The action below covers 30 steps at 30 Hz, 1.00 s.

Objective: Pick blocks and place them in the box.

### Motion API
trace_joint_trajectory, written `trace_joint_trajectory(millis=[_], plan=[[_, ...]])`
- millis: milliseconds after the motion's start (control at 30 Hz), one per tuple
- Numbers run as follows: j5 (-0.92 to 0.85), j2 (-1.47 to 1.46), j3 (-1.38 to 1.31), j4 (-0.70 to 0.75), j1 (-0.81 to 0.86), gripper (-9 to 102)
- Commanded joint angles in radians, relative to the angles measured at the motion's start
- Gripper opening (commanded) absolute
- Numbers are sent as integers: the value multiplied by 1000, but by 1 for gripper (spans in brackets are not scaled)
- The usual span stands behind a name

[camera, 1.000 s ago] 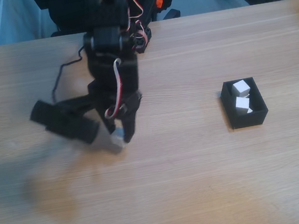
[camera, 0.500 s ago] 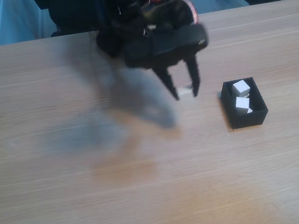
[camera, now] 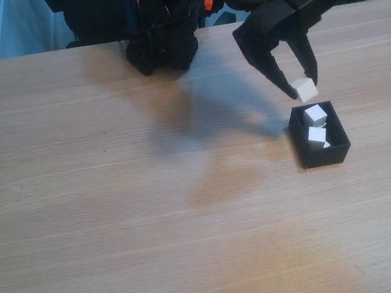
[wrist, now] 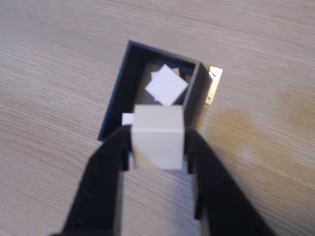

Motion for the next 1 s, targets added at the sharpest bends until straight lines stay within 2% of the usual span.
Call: trace_joint_trajectory(millis=[0,333,967], plan=[[-26,-23,-3,-55,-31,0],[-118,-193,-37,-198,-51,0],[-150,-365,-178,-219,-69,0]])
